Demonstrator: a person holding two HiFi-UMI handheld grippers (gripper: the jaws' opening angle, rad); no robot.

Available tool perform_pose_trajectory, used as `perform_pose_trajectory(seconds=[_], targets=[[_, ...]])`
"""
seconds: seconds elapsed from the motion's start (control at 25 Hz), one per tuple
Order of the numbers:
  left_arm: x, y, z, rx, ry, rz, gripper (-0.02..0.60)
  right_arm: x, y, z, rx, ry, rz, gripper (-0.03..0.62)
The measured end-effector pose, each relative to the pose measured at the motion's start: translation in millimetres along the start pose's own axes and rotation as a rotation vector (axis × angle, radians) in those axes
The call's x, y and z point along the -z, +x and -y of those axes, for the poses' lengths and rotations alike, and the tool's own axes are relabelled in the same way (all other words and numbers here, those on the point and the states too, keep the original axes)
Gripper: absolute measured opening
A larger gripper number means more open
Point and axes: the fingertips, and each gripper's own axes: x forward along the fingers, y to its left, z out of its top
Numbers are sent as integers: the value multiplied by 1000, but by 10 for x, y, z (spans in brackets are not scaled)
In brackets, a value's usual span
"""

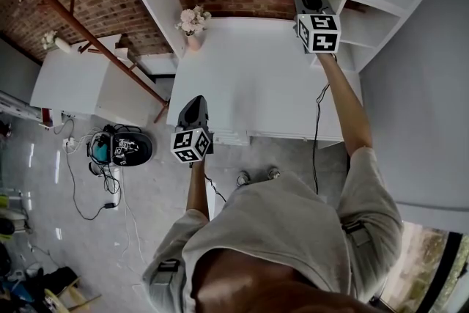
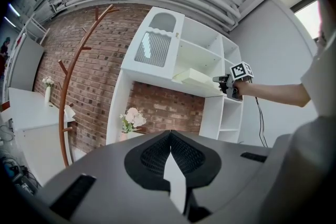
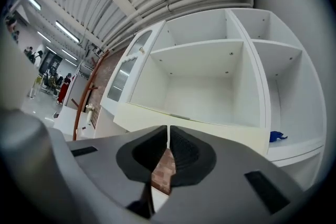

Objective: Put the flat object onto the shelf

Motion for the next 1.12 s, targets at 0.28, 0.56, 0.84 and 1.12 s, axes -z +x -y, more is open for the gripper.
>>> perform_pose_trajectory(seconds=[0.28,0.56,0.84,1.12], targets=[[17,10,-69,-20,-6,-1,15,29,175,-86,-15,-18,-2,38],[-18,33,-134,-36,-9,4,15,62,370,-15,-11,-24,-10,35],[-17,136,-167,-42,-12,4,15,107,614,30,-19,-52,-31,34],[3,176,-240,-56,-16,3,15,269,785,74,-35,-35,-60,34]])
